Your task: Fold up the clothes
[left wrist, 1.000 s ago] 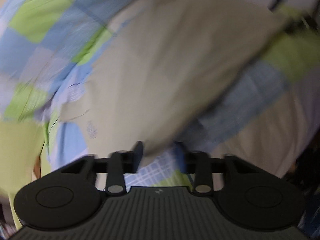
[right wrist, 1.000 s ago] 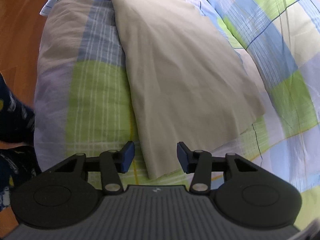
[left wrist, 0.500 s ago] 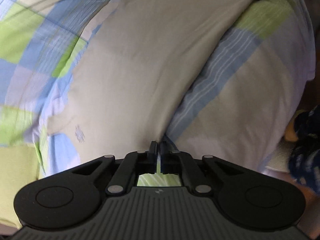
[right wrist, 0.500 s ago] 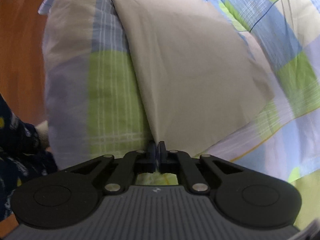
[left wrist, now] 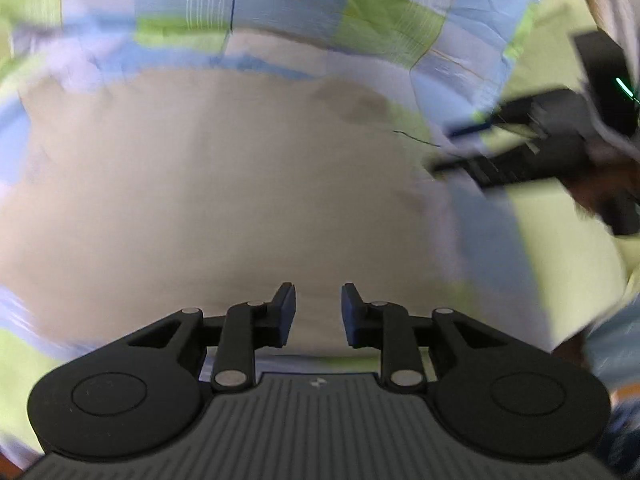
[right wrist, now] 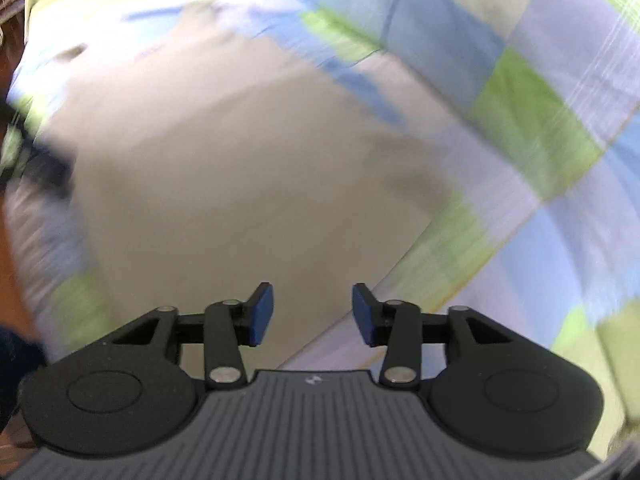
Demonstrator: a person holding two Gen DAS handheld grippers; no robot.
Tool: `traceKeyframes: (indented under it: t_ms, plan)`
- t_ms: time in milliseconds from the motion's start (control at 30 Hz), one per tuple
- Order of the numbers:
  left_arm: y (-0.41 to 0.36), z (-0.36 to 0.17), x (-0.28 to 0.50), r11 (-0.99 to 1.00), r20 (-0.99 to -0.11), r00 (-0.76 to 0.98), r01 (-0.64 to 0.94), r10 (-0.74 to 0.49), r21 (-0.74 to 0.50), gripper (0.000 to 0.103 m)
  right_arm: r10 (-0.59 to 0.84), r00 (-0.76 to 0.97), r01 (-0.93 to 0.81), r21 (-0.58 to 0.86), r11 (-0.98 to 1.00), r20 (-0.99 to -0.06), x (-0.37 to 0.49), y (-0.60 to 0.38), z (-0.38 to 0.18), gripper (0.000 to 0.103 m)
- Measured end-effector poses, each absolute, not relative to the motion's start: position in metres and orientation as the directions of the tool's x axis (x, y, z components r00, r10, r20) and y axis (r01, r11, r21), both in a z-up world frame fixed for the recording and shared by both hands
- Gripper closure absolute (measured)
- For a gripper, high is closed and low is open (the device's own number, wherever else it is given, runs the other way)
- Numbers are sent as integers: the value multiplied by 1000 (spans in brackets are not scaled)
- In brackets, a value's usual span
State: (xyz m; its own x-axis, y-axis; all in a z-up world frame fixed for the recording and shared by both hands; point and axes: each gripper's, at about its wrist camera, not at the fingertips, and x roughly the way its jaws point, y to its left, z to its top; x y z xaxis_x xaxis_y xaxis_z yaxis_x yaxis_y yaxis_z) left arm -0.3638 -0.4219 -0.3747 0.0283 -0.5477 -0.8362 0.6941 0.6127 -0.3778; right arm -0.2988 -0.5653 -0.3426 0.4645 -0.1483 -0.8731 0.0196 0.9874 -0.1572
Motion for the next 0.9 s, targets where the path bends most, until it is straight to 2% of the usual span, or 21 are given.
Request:
traceKeyframes:
  t_ms: [100,167,233,333,367,533,600,633,667,700,733,767,800,833,900]
  plan:
    - [-431,-392,-396,782,-868,63,469,-492,-409,72,-67,489,-57,-108,993,-870,-272,-624,-351,52]
    - [-426,-400,-411,853,-879,90,305,-468,-423,65,2,498,-122,-68,990,-867,-254,-662,-358,52]
    - [-419,-408,-430,882,-874,125,111,-470,-459,57,82,491,-194,-17,981,-867,-236,-695,-369,52]
    - [-423,-424,-465,869,-871,188,-124,-454,-479,54,153,471,-267,25,963,-869,-217,-726,-386,45]
    - [-424,-427,-469,866,-874,198,-152,-445,-476,53,169,463,-279,38,960,-870,-211,-735,-392,45]
    - [-444,-433,-485,860,-881,315,-260,-354,-439,36,314,459,-291,193,937,-831,-194,-756,-414,45]
    - [-455,-432,-489,874,-888,337,-264,-313,-408,35,348,460,-302,224,927,-817,-186,-756,-420,45]
    - [-460,-431,-492,881,-891,347,-263,-293,-392,37,367,451,-308,244,919,-814,-180,-757,-423,50]
    - [-464,-431,-492,891,-895,348,-254,-279,-376,37,387,441,-315,264,912,-810,-175,-759,-426,63]
    - [-467,-430,-491,901,-899,347,-242,-266,-360,37,421,410,-334,297,895,-809,-170,-760,-427,100]
    - [-469,-430,-491,908,-902,345,-233,-258,-349,37,440,384,-368,302,879,-812,-169,-758,-422,99]
    - [-468,-428,-491,910,-904,343,-230,-256,-346,37,441,371,-406,284,869,-817,-171,-755,-414,99]
    - [-466,-426,-491,908,-904,342,-233,-258,-347,37,385,378,-461,190,867,-842,-178,-748,-399,101]
    - [-462,-422,-492,906,-904,340,-238,-260,-350,37,257,417,-490,23,872,-872,-185,-740,-384,101]
    - [-461,-419,-490,906,-907,332,-241,-259,-347,37,10,497,-468,-257,846,-868,-194,-731,-375,80]
